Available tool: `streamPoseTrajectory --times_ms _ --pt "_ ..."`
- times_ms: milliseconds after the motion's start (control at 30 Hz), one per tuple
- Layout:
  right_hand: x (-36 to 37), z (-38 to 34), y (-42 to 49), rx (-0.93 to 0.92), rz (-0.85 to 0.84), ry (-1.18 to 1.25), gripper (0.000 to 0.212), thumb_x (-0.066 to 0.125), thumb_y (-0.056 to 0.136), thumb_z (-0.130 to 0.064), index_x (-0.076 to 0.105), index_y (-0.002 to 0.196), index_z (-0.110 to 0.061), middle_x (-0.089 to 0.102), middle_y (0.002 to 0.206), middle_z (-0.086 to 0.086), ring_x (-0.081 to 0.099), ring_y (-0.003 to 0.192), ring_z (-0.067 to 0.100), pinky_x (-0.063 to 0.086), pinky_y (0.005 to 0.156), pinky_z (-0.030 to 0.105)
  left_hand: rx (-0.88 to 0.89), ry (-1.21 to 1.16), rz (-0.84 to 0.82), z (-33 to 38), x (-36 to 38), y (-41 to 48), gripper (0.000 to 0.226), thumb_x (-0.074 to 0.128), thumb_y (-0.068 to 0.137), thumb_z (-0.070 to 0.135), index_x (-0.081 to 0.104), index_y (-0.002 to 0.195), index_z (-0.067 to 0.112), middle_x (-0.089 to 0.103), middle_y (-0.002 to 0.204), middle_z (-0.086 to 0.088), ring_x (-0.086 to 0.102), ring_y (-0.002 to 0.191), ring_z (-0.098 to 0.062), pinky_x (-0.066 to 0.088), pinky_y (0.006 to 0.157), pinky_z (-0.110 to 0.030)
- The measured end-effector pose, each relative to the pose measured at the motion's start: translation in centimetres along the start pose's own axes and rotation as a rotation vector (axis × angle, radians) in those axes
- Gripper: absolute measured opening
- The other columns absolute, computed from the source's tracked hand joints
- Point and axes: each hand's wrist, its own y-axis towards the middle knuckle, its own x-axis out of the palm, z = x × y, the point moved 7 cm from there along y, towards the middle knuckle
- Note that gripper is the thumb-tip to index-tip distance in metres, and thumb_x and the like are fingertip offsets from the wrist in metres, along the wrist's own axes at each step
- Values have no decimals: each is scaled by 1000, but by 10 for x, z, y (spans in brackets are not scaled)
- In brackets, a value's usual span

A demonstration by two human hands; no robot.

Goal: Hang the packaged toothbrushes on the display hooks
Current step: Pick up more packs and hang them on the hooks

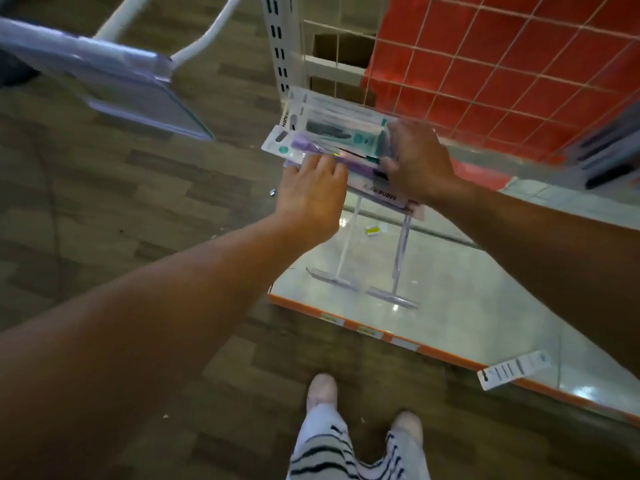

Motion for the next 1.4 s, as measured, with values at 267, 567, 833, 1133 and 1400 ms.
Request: streamPoseTrajectory --times_ms 267,567,833,1133,1400 --pt "19 0 21 -72 -72 -65 47 61 89 -33 44 130 -16 44 141 7 37 129 28 35 104 46 86 -95 -24 -14 20 31 74 69 81 13 32 144 15 35 149 -7 33 134 -32 38 107 -51" --pt "19 2 5 -50 -66 -75 53 61 90 -37 45 136 -16 49 137 8 41 124 29 33 99 39 102 -3 104 -12 22 23 55 63 86 13 43 137 14 47 140 -8 42 126 -30 43 101 -43" --pt "23 -2 -14 -60 -135 -86 57 69 85 -33 46 134 -18 50 136 8 43 121 30 36 97 42 129 46 153 -5 28 7 41 67 87 18 51 125 13 54 131 -8 47 120 -27 47 94 -40" --pt "17 -4 -33 -46 -104 86 51 69 85 -19 49 131 -13 51 133 10 44 120 26 36 92 30 130 15 166 -3 37 -6 42 71 86 19 52 123 17 58 124 -5 51 110 -24 48 88 -37" --pt "8 0 -53 8 -2 323 35 53 93 -12 50 128 -11 57 122 9 52 105 22 39 81 26 -22 -266 239 -7 34 -31 35 62 86 10 56 121 11 59 116 -7 50 103 -23 44 82 -31"
